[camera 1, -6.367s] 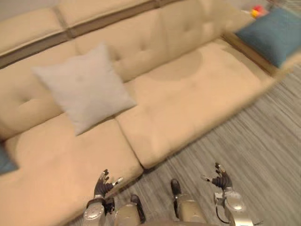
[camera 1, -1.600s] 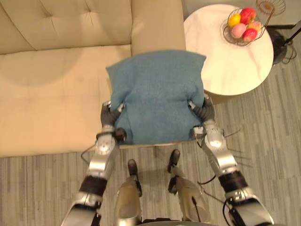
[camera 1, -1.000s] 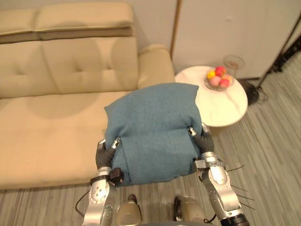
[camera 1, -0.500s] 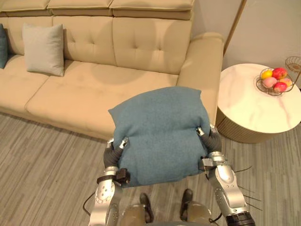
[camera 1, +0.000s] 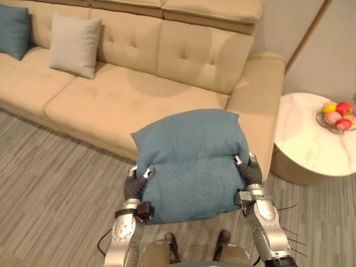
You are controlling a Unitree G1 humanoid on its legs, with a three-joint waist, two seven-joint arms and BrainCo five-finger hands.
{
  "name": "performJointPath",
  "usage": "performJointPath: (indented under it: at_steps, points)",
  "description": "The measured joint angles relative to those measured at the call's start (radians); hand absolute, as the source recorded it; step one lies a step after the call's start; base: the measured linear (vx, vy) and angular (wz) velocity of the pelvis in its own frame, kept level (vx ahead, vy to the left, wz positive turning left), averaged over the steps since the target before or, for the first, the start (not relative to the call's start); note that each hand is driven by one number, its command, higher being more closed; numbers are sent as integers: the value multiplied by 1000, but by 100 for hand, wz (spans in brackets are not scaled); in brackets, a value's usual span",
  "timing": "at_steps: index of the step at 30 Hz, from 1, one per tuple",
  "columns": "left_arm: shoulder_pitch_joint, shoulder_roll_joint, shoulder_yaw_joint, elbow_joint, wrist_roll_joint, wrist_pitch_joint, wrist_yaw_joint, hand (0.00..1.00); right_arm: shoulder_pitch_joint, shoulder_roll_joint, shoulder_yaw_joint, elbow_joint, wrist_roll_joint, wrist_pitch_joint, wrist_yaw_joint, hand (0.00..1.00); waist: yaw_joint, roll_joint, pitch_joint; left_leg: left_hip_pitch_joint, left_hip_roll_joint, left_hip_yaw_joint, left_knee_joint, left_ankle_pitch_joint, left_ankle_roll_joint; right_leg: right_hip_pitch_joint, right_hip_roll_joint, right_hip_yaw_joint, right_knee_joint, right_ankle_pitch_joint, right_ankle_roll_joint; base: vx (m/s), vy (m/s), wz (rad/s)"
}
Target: Pick up cushions and gather them together orderly.
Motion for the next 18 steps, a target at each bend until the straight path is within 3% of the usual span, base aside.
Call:
performJointPath:
  at_steps: [1, 3, 5, 7, 9, 10, 11, 13, 14, 15, 16, 17, 18]
  points:
    - [4, 7, 0, 0, 1, 2, 0, 100, 5, 5, 0, 12, -2, 0, 5, 100, -10, 6, 3, 27, -7, -33, 0, -7, 20, -64, 0, 61, 130, -29, -25, 251, 66, 53]
    - [5, 23, 1, 0, 0, 3, 0, 100, 4, 15, 0, 28, -11, 1, 9, 100, -24, 6, 4, 53, -5, -71, 0, -29, 31, -96, 55, 70, 114, -69, 1, 278, 13, 59]
    - [3, 26, 1, 1, 1, 4, 0, 100, 2, 17, -8, 27, -29, 1, 10, 100, -28, 8, 5, 81, -5, -96, -2, -56, 31, -129, 111, 61, 19, -64, 4, 348, -35, 52]
    - [-16, 27, 1, 1, 4, 9, 0, 100, 1, 16, -22, 26, -36, 1, 11, 100, -45, 9, 7, 134, -5, -126, -17, -80, 11, -151, 175, 25, -168, -3, 4, 411, -77, 59]
    - [-17, 28, -1, 3, 14, 10, -1, 100, 9, 17, -26, 22, -39, 0, 11, 100, -57, 5, 1, 199, -11, -143, -37, -106, -30, -129, 214, 10, -272, 98, -34, 534, -117, 49]
    - [-26, 7, -5, 12, 25, 12, -4, 100, 17, 13, -41, 19, -39, 2, 11, 100, -72, 40, -10, 232, 13, -178, -44, -120, -58, -105, 243, 22, -264, 178, -91, 578, -100, 43]
    - [-35, -3, -5, 12, 34, 13, -8, 100, 16, 13, -53, 15, -39, 2, 11, 100, -73, 55, -13, 231, 32, -176, -37, -105, -86, -103, 249, 6, -246, 158, -98, 664, -142, 43]
    - [-81, -23, -13, 38, 41, 18, -17, 100, 30, 15, -86, -20, -49, 5, 6, 100, -83, 58, -13, 185, 59, -165, 99, -20, -208, -57, 258, -32, -243, 108, -116, 581, -160, 28]
    - [-88, -31, -13, 45, 41, 21, -19, 100, 39, 13, -91, -36, -55, 6, 4, 100, -84, 60, -12, 159, 74, -155, 186, 11, -214, -29, 268, -33, -258, 102, -119, 516, -129, 3]
    - [-86, -42, -14, 46, 41, 22, -21, 100, 65, 12, -90, -85, -66, 11, -6, 100, -78, 59, -10, 92, 130, -102, 393, 70, -204, 51, 291, -18, -303, 86, -124, 388, -74, -18]
    - [-83, -43, -15, 45, 41, 22, -22, 100, 75, 13, -90, -107, -67, 11, -11, 100, -72, 60, -11, 74, 157, -76, 467, 68, -194, 85, 301, -9, -323, 81, -125, 440, -52, -42]
    - [-82, -49, -18, 42, 41, 21, -24, 100, 94, 17, -90, -156, -68, 11, -19, 100, -67, 60, -11, 33, 209, -4, 569, 37, -154, 158, 316, 15, -371, 77, -124, 319, -24, -42]
    - [-84, -50, -17, 36, 41, 19, -26, 100, 103, 16, -91, -183, -68, 10, -19, 100, -63, 58, -13, 9, 226, 27, 579, 15, -118, 186, 317, 34, -395, 75, -123, 369, -5, -53]
